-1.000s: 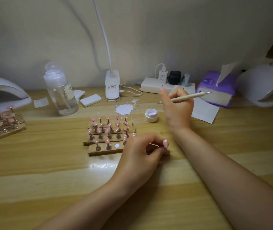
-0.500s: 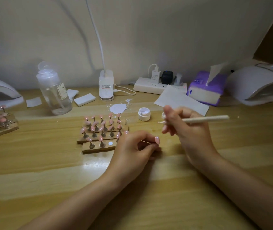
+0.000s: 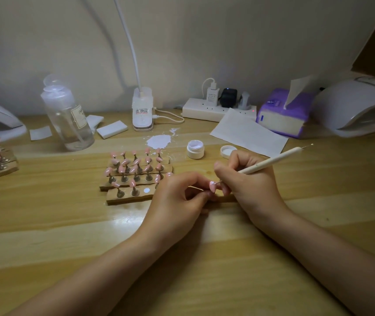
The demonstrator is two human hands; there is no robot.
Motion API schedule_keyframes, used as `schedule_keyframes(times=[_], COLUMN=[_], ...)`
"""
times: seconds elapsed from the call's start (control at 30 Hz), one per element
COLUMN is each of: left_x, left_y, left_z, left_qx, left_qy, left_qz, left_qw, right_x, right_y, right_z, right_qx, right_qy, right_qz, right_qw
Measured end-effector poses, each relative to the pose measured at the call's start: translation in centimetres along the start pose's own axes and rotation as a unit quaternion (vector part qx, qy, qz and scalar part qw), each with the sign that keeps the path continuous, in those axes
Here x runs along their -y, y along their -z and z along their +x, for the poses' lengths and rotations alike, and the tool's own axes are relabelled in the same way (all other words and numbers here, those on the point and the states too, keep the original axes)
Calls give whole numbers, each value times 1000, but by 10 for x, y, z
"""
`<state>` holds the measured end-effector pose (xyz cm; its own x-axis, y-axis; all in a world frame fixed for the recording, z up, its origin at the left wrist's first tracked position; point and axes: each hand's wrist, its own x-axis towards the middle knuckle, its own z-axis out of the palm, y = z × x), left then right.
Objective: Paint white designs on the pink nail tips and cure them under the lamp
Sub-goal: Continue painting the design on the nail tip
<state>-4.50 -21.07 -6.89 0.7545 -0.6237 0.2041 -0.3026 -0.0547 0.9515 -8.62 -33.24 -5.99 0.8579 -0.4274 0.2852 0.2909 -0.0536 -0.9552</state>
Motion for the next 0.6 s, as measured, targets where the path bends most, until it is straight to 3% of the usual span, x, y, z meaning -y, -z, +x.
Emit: schedule_keyframes(times=[0.6], left_x=[0], left_y=[0], left_z=[0], left_qx=[-1], left_qy=[-3], left_qz=[7], left_qw=[1000], right_x=[1], right_y=[-3], right_z=[0], right_qx=[10], right_qy=[-21], right_qz=[23], right_qw=[999])
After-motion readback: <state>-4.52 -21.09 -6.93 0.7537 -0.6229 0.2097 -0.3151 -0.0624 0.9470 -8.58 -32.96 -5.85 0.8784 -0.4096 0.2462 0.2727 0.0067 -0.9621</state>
